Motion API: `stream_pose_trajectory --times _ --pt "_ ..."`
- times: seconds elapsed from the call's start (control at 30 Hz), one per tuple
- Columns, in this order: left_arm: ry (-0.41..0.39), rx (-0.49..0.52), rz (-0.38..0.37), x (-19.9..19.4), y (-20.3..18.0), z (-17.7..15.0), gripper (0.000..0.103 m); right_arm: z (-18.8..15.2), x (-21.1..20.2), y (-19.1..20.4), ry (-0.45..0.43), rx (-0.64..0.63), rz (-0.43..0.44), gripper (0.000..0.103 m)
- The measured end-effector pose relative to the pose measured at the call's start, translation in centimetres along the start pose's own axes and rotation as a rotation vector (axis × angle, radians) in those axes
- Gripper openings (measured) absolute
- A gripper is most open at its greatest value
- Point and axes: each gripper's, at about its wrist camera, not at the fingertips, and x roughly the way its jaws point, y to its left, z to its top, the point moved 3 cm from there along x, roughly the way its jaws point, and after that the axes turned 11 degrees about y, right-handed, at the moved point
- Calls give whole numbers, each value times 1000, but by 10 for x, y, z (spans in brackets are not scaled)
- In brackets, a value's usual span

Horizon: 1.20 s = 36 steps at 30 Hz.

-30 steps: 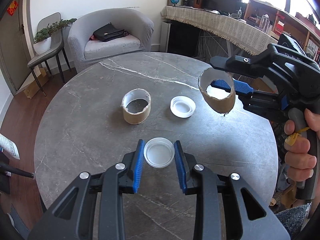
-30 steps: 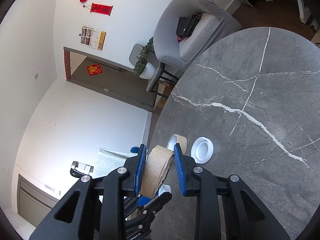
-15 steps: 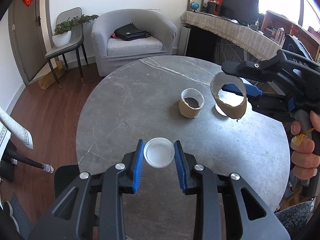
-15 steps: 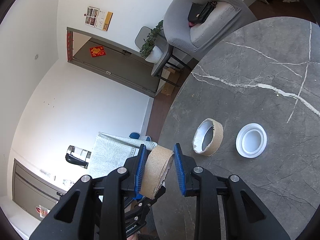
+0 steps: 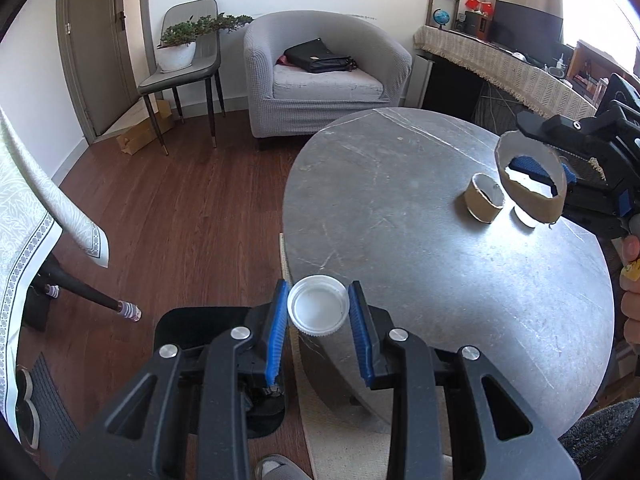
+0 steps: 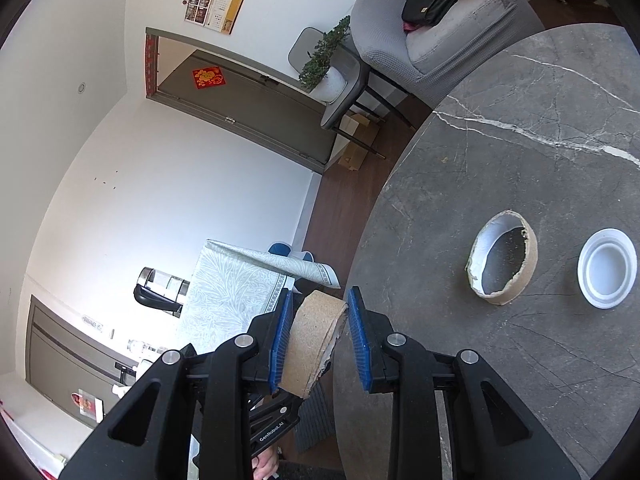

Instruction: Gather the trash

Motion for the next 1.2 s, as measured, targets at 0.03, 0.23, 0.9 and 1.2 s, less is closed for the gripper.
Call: stream_pose_trajectory --times 0.03,0.23,0.9,1.2 --pt "2 -7 6 0 6 -2 33 0 3 2 5 -3 0 29" --pt "34 -49 37 9 38 -13 33 0 24 14 29 -17 18 29" --pt "285 -176 89 88 128 -75 33 -13 124 64 187 -101 33 29" --pt "396 -195 83 122 149 -101 33 -23 167 75 256 -125 7 29"
